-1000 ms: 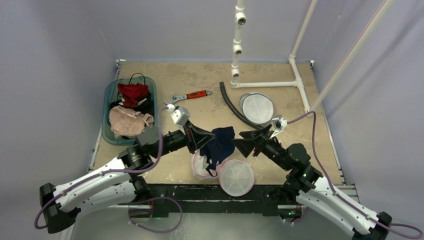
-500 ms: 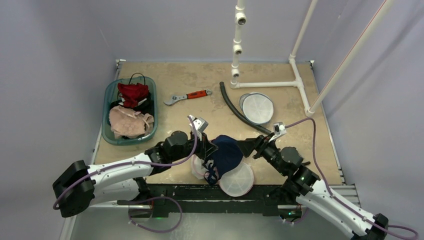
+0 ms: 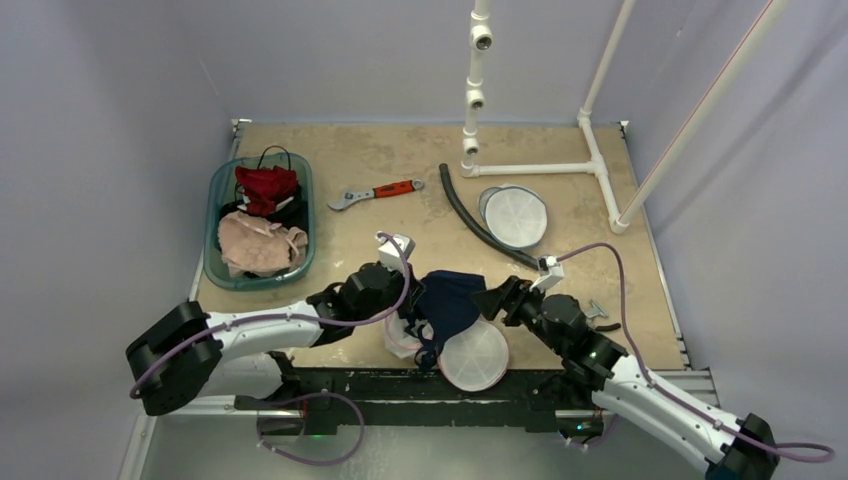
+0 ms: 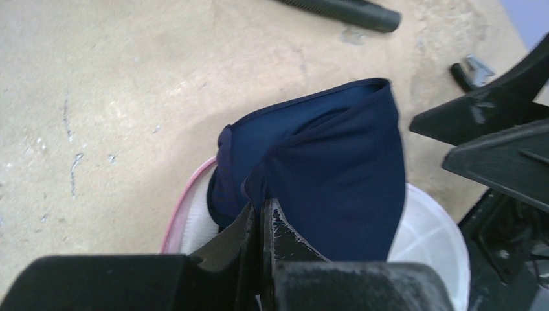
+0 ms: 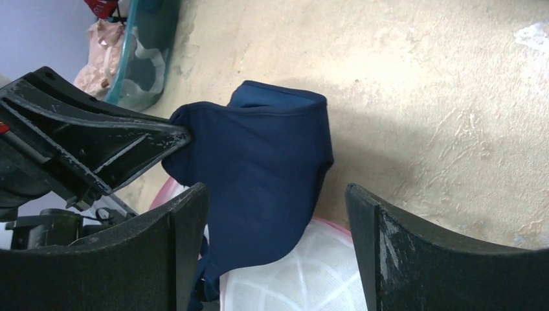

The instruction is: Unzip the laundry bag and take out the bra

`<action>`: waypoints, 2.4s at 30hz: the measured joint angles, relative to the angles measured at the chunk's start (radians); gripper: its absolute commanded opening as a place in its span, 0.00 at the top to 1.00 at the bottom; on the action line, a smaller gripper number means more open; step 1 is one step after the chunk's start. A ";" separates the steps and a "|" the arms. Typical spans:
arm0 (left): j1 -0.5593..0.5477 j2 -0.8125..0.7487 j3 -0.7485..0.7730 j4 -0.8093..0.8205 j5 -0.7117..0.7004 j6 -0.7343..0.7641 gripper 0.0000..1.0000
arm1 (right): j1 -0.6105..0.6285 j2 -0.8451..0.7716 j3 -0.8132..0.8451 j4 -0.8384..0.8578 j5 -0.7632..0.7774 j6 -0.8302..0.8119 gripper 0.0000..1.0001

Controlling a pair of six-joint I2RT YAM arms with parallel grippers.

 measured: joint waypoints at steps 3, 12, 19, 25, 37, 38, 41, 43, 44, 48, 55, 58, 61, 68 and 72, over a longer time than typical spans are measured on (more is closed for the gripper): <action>0.000 0.041 0.000 0.001 -0.042 0.000 1.00 | 0.000 0.042 -0.002 0.022 -0.004 0.014 0.20; 0.000 0.117 0.005 0.003 -0.116 -0.007 1.00 | -0.002 0.259 -0.070 0.236 -0.032 0.041 0.21; 0.000 0.122 0.005 0.024 -0.119 -0.008 1.00 | -0.053 0.424 -0.065 0.438 -0.066 0.014 0.26; 0.000 0.131 0.005 0.031 -0.118 -0.008 1.00 | -0.100 0.597 -0.034 0.573 -0.148 0.001 0.50; 0.001 0.105 0.006 0.002 -0.117 -0.011 0.90 | -0.116 0.516 -0.006 0.618 -0.250 -0.051 1.00; 0.001 0.088 0.013 -0.018 -0.117 -0.012 0.81 | -0.116 0.474 0.001 0.587 -0.258 -0.065 1.00; 0.000 0.015 0.046 -0.085 -0.117 -0.011 0.56 | -0.116 0.365 0.042 0.484 -0.265 -0.114 1.00; 0.000 -0.042 0.074 -0.134 -0.116 -0.013 0.45 | -0.117 0.304 0.087 0.410 -0.268 -0.156 1.00; 0.001 -0.073 0.090 -0.158 -0.115 -0.013 0.42 | -0.117 0.281 0.114 0.371 -0.270 -0.179 1.00; 0.001 -0.189 0.167 -0.261 -0.112 -0.012 0.30 | -0.117 0.225 0.208 0.247 -0.275 -0.267 1.00; 0.001 -0.345 0.319 -0.436 -0.102 0.031 0.28 | -0.117 0.187 0.310 0.109 -0.320 -0.390 1.00; 0.001 -0.401 0.371 -0.449 -0.025 0.106 0.27 | -0.117 0.148 0.308 0.117 -0.397 -0.417 1.00; 0.001 -0.414 0.420 -0.452 0.130 0.190 0.26 | -0.117 0.101 0.285 0.172 -0.506 -0.422 1.00; 0.000 -0.324 0.536 -0.486 0.531 0.315 0.16 | -0.117 0.023 0.240 0.337 -0.773 -0.390 1.00; 0.000 -0.265 0.566 -0.525 0.616 0.341 0.09 | -0.117 0.024 0.238 0.388 -0.849 -0.373 1.00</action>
